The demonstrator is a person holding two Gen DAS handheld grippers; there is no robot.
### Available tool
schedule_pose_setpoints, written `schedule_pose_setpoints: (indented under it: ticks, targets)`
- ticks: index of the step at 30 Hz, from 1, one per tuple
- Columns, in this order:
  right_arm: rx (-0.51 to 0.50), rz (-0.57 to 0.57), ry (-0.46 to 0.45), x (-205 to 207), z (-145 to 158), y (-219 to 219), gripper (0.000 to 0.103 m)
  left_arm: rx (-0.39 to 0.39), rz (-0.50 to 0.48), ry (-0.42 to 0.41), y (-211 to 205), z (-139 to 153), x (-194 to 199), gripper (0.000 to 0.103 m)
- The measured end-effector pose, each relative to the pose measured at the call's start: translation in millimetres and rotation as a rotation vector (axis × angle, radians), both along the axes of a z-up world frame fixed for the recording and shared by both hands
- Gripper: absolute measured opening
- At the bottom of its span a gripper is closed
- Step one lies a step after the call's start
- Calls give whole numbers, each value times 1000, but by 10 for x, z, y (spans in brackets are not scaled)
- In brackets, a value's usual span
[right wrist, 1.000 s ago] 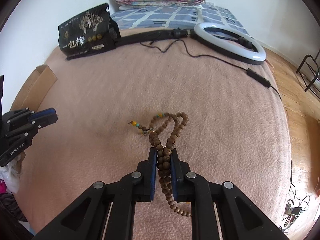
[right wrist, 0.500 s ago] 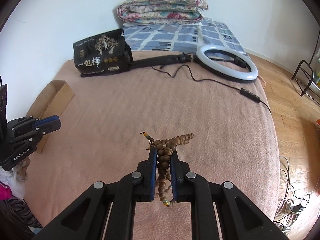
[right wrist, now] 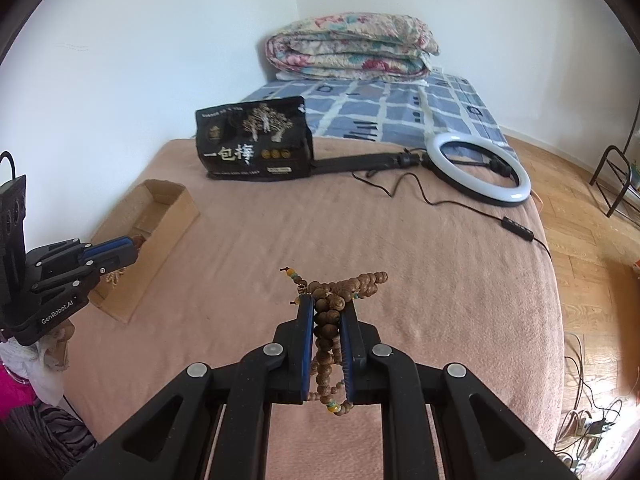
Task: Organize jewelry
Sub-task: 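Carry the earring with the left tool into the box while the right carries the mala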
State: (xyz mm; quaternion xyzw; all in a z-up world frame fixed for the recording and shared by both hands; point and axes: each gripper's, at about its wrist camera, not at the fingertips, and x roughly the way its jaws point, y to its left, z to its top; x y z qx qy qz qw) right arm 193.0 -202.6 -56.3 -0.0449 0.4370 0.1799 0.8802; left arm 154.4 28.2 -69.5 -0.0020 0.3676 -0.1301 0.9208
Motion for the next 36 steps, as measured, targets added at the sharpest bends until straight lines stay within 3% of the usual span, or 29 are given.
schedule_pose_setpoints:
  ticks: [19,36]
  targets:
    - [87,147,-26,-192,259,1127,10,-7,155,-39,1104,126,-316,8]
    - [173,256,2,-151,244,2085,10,8,274,-12,1880,-128,-361,8]
